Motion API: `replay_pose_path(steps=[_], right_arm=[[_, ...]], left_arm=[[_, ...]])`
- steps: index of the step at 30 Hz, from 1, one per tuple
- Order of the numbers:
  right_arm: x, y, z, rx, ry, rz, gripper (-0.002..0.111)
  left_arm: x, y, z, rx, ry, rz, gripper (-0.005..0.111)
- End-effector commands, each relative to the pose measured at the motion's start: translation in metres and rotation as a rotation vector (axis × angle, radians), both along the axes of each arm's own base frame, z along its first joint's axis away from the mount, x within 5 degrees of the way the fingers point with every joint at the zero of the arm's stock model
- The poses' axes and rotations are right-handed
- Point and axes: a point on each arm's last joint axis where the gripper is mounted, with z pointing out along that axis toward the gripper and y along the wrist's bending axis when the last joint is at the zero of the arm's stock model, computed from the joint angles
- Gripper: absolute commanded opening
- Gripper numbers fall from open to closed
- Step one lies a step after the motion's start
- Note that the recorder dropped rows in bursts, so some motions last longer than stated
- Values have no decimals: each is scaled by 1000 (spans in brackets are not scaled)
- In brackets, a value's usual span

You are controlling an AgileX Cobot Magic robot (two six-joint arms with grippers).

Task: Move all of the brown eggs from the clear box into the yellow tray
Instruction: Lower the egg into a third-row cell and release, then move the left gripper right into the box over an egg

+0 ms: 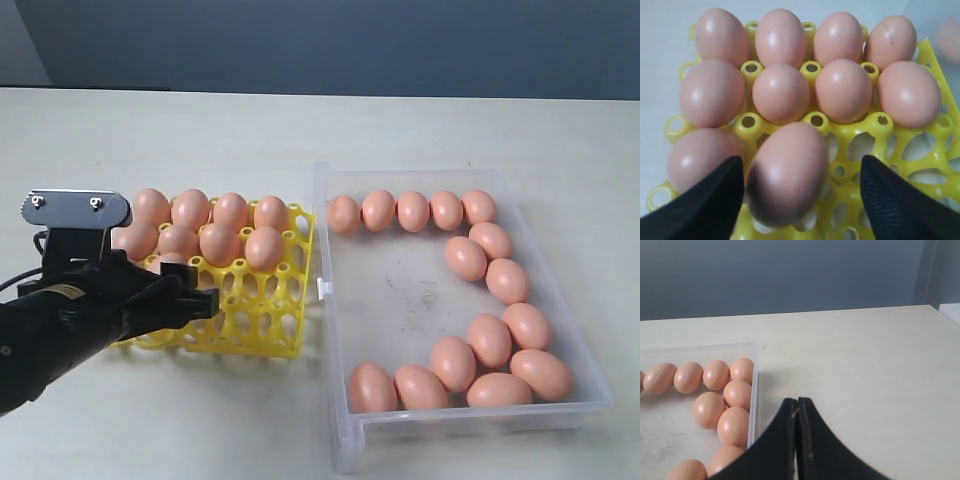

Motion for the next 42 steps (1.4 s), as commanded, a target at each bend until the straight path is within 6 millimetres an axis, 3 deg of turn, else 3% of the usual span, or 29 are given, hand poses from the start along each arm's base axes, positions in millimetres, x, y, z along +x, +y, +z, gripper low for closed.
replay_pose_path(steps=[1,7,11,19,22,23,32,38,42], right_arm=[[0,0,0,-5,-9,1,-1],[0,0,0,-5,-9,1,-1],[0,0,0,-5,-9,1,-1],[0,0,0,-5,-9,1,-1],[0,0,0,-5,-9,1,-1],[0,0,0,-5,-9,1,-1],[0,0,0,-5,-9,1,-1],[0,0,0,-5,-9,1,-1],[0,0,0,-5,-9,1,-1]], left_arm=[[-1,2,0,-8,2,17,67],[1,5,4,9,-41,40,67],[9,-4,23,-32,-108,-1,67],[27,-75,76,-82,-38,-571,67],[45,-98,90,-1,-48,-716,67],[59,-112,94,61,-61,-784,67],[112,-167,82,16,68,-858,67],[141,-206,45,-227,245,-769,67],[162,-221,24,-323,283,-654,67]])
